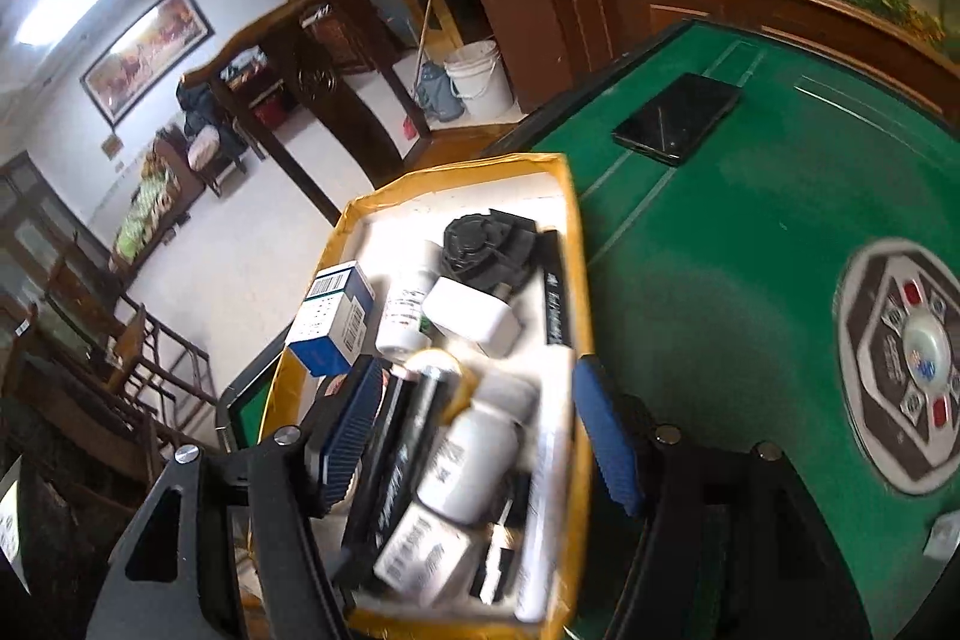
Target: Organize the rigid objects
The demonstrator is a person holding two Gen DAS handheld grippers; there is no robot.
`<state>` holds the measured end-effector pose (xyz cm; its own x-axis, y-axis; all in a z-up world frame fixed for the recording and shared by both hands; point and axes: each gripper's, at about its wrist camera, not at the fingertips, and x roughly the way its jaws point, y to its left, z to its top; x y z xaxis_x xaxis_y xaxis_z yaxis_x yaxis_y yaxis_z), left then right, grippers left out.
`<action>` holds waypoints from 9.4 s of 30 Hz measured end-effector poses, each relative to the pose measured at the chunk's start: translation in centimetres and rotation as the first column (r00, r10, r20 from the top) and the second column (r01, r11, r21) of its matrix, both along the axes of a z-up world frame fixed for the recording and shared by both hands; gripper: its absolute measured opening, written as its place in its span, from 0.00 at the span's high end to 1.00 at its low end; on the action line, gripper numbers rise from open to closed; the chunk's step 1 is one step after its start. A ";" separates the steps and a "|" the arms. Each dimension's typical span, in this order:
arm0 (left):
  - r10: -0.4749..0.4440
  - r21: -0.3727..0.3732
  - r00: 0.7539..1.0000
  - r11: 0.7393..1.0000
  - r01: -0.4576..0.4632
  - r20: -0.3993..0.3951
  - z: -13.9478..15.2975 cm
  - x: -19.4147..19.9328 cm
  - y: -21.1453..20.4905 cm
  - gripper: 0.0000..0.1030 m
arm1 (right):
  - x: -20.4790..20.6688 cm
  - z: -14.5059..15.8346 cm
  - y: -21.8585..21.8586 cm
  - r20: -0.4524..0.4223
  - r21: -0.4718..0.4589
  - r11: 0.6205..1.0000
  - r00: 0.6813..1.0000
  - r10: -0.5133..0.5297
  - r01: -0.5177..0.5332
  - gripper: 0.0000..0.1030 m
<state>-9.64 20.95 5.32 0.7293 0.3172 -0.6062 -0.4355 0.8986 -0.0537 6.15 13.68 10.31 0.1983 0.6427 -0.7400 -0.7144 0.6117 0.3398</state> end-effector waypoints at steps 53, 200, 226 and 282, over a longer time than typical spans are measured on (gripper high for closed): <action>-0.599 -0.095 0.778 0.800 0.593 -0.190 -1.3 14.7 -21.1 0.13 | 9.5 -5.2 -37.2 -0.162 0.052 0.718 0.715 -0.680 0.695 0.28; -0.086 -0.248 0.986 0.961 0.120 0.145 0.4 2.2 7.9 0.77 | 2.5 -0.4 11.7 0.023 -0.100 0.986 0.991 0.132 -0.129 0.37; -0.037 -0.289 0.992 0.955 0.070 0.117 -0.4 3.9 10.3 0.74 | 4.1 -4.3 19.9 -0.007 -0.209 0.956 0.977 0.211 -0.208 0.37; 0.044 -0.021 0.997 0.999 -0.043 0.057 -0.2 1.5 4.4 0.09 | 0.9 0.3 5.6 0.068 -0.052 0.995 0.994 0.090 -0.086 0.11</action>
